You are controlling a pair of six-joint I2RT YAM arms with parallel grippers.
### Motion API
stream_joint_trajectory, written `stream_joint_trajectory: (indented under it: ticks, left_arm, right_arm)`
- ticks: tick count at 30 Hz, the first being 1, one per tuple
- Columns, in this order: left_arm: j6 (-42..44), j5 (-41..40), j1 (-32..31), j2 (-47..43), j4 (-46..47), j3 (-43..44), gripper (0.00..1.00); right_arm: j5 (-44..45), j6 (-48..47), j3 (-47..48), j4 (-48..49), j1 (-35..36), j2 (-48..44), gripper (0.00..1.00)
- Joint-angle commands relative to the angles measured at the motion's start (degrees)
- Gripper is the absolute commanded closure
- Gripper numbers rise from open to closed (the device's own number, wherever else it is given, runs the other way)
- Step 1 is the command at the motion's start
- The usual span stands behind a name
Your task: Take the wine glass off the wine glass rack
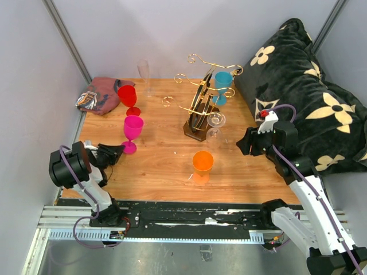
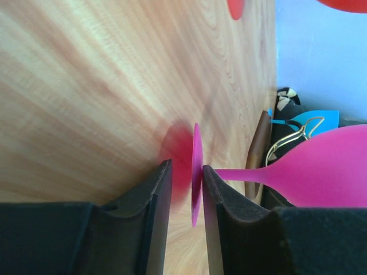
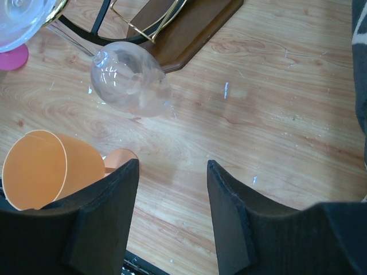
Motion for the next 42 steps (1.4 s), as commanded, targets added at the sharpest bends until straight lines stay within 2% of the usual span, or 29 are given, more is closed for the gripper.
stream_joint_trajectory:
  ticks: [1,5,12,19,26,31,34,37,39,42]
  left_arm:
    - [1.21,-0.08,0.4,3.62,-0.63,0.1,0.66]
    - [-1.48,0.72,0.4,6.86,3.78,-0.24,0.61]
    - [0.82,-2.05,0.4,2.88,-3.67,-0.21,0.56]
    - [5.01,-6.28,0.67,-5.37,-17.14,0.81,0.55]
    - [9.13,-12.14,1.02,-18.36,-34.23,3.6,0.54]
    - [10.87,-15.92,1.11,-27.07,-44.08,5.47,0.49]
    - [11.11,-16.16,1.11,-29.24,-46.19,6.37,0.48]
    - [10.92,-15.34,1.11,-29.53,-46.62,6.84,0.47]
    - [10.61,-14.88,1.17,-29.59,-46.27,6.67,0.48]
    - [10.36,-14.45,1.11,-30.22,-46.11,6.08,0.48]
  right_arm:
    - [-0.02,0.03,-0.38,1.24,-0.58,-0.33,0.48]
    - [0.52,-0.56,-0.2,0.59,-0.57,-0.54,0.48]
    - [0.74,-0.69,-0.2,0.63,-0.57,-0.2,0.48]
    - [0.76,-1.69,0.49,-0.22,-0.61,0.08,0.48]
    - [-2.93,-8.14,3.21,-0.33,-0.48,1.55,0.51]
    - [-3.9,-5.68,3.87,2.92,-0.11,0.92,0.5]
    - [-5.62,-2.45,5.11,4.96,-0.03,1.34,0.5]
    - [-8.93,-3.87,7.13,6.16,0.21,2.54,0.54]
    - [-8.7,-8.04,9.09,5.2,2.38,3.24,0.56]
    - [0.69,-15.72,10.59,3.89,10.58,2.64,0.56]
